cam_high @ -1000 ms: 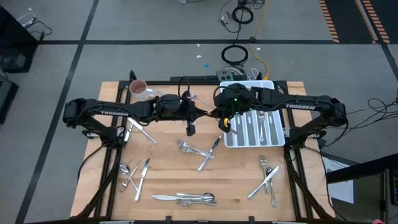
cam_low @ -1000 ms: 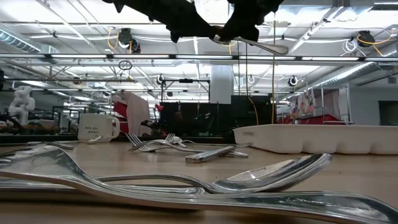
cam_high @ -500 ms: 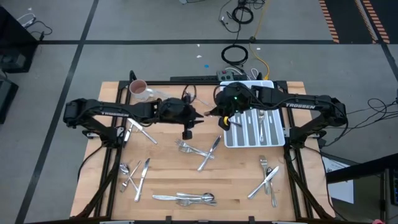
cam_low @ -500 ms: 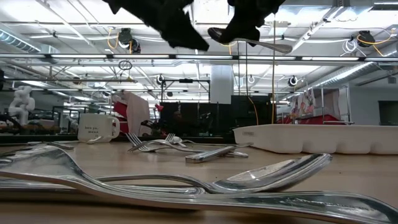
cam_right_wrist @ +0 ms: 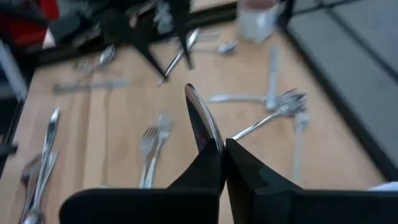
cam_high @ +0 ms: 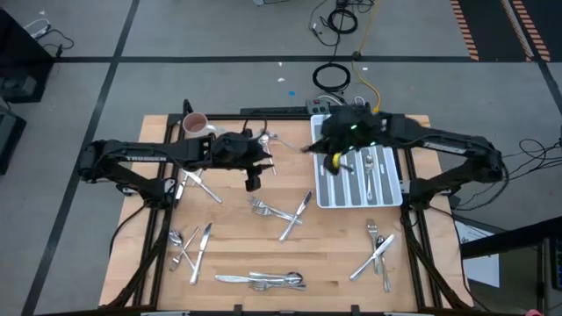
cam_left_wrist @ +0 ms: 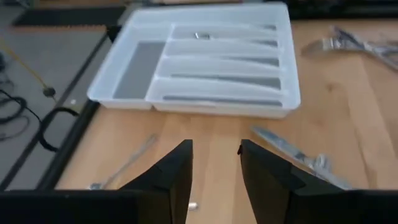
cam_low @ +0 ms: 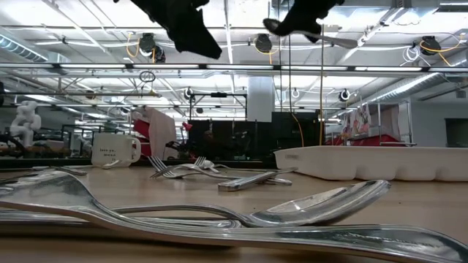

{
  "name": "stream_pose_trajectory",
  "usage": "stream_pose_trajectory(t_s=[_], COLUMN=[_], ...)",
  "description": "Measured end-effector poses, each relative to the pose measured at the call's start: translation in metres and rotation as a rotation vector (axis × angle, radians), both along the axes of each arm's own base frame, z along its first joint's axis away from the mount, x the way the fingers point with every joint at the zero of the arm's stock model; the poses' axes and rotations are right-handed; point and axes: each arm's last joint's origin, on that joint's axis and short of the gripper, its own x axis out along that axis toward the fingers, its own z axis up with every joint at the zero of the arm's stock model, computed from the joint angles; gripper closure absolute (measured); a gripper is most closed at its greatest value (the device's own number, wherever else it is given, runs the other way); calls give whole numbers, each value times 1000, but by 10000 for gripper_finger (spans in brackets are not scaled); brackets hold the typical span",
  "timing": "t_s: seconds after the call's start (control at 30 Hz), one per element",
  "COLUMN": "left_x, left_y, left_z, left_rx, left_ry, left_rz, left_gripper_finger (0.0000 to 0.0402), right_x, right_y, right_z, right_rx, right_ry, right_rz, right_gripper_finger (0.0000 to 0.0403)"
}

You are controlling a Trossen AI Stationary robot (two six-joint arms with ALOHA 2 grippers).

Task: Sort silverware
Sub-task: Put the silver spoon into the silverware tray

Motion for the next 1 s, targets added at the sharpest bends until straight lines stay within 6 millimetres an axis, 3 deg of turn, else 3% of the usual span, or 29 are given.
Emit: stream_pose_trajectory(t_s=[0.17, 0.4, 0.7, 0.87, 1.0], left_x=[-8, -14, -11, -13, -14], left_y=[1, 3, 12, 15, 15], left_z=[10, 21, 20, 12, 6], left_rx=[27, -9, -120, -173, -194], left_ry=[-36, -111, -231, -275, -298], left_rz=[44, 63, 32, 28, 23], left_gripper_finger=[260, 260, 260, 260, 260], right_x=[-41, -84, -117, -132, -139], right_y=[-12, -16, -28, -41, -52], right_z=[6, -23, -58, -76, -89], right_rx=[38, 154, 332, 511, 549], right_ry=[-120, -348, -462, -393, -389], right_rz=[-142, -261, -418, -527, -552], right_gripper_finger=[402, 402, 403, 403, 403])
